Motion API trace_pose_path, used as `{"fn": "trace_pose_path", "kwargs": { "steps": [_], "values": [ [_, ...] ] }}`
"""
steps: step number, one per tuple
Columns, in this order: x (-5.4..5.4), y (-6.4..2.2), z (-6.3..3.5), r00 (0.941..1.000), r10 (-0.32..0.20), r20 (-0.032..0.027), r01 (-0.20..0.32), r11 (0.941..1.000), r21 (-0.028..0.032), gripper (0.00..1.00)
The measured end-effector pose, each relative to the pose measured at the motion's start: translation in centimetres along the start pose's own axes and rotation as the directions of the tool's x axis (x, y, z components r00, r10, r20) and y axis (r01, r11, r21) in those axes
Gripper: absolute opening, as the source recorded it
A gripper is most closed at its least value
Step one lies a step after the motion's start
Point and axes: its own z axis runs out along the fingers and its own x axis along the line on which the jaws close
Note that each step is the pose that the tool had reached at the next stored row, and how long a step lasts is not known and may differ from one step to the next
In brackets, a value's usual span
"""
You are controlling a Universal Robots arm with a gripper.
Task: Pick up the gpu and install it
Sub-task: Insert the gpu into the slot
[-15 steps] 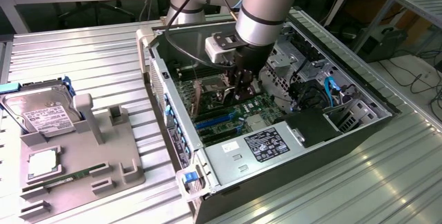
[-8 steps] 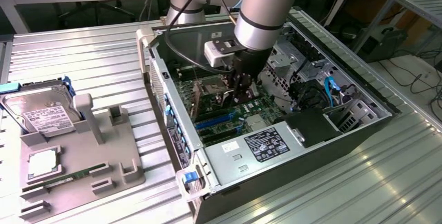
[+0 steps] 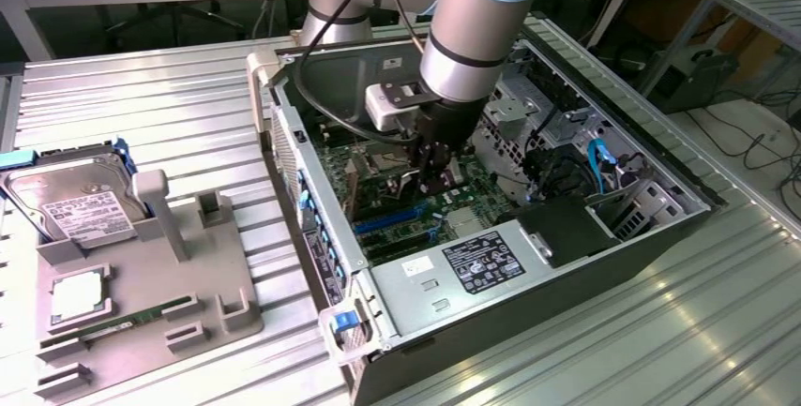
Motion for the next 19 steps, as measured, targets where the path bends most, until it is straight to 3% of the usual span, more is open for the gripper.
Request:
{"fn": "trace_pose_path", "kwargs": {
  "steps": [7,9,10,13,15,19],
  "values": [
    [0.0,0.45,0.12,1.0,0.0,0.0014,0.0,1.0,0.0033,0.27],
    [0.0,0.59,0.13,1.0,-0.001,0.0021,0.001,0.9996,0.0265,0.27],
    [0.1,0.61,0.13,1.0,0.0,0.0021,0.0,0.9995,0.0316,0.27],
    [0.3,0.61,0.12,0.9999,0.014,0.0007,-0.014,0.9994,0.0314,0.27],
    [0.4,0.61,0.1,0.9997,0.023,-0.0066,-0.022,0.9993,0.0298,0.27],
    [0.5,1.13,0.16,0.9997,0.023,-0.0064,-0.023,0.9993,0.0297,0.27]
  ]
}}
